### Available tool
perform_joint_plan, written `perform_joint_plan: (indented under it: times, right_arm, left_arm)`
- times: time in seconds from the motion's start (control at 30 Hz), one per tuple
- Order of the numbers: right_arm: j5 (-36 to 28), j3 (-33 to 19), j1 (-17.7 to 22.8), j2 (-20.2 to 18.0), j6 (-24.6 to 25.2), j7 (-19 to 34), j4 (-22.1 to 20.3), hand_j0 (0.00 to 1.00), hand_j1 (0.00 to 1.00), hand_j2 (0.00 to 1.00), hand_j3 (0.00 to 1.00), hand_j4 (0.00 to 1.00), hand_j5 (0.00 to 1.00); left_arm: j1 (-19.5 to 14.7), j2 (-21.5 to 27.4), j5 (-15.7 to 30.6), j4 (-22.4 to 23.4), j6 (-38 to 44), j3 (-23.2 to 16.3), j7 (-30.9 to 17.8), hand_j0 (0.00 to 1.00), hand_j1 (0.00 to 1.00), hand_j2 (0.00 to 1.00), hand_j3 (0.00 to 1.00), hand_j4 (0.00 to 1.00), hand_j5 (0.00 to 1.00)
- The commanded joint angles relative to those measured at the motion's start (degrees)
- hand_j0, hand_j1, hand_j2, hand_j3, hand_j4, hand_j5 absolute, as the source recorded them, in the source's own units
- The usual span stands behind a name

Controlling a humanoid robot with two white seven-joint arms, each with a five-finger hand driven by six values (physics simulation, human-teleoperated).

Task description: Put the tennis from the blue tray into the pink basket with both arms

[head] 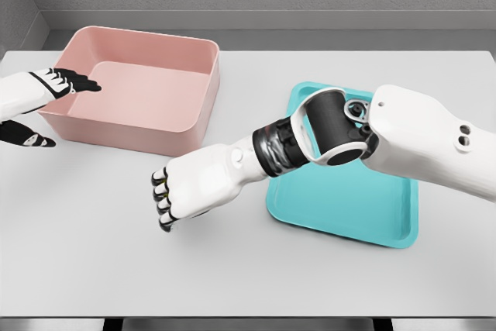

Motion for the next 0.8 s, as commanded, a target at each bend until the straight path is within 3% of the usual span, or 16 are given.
perform_joint_plan:
  times: [0.0,0.33,0.6,0.77]
  right_arm:
    - [-0.22,0.0,0.0,0.04,0.09,-0.05,0.0,1.0,1.0,1.0,1.0,1.0,1.0]
    - [-0.13,-1.41,-0.88,-0.66,-1.22,0.13,-0.09,1.0,1.0,1.0,1.0,1.0,1.0]
    - [-5.93,-18.1,-0.18,-16.12,-2.3,0.13,0.0,1.0,1.0,1.0,1.0,1.0,1.0]
    - [-6.02,-23.11,4.39,-23.86,-2.3,0.04,0.0,1.0,1.0,1.0,1.0,1.0,1.0]
  left_arm:
    - [0.0,0.06,0.39,0.0,0.09,0.03,0.09,1.0,1.0,1.0,1.0,1.0,1.0]
    - [0.0,-0.03,0.39,0.0,0.09,0.03,0.0,1.0,1.0,1.0,1.0,1.0,1.0]
    - [0.09,2.52,0.48,0.0,0.09,0.55,0.09,1.0,1.0,1.0,1.0,1.0,1.0]
    - [3.78,8.24,0.39,-1.76,0.09,0.73,0.09,1.0,1.0,1.0,1.0,1.0,1.0]
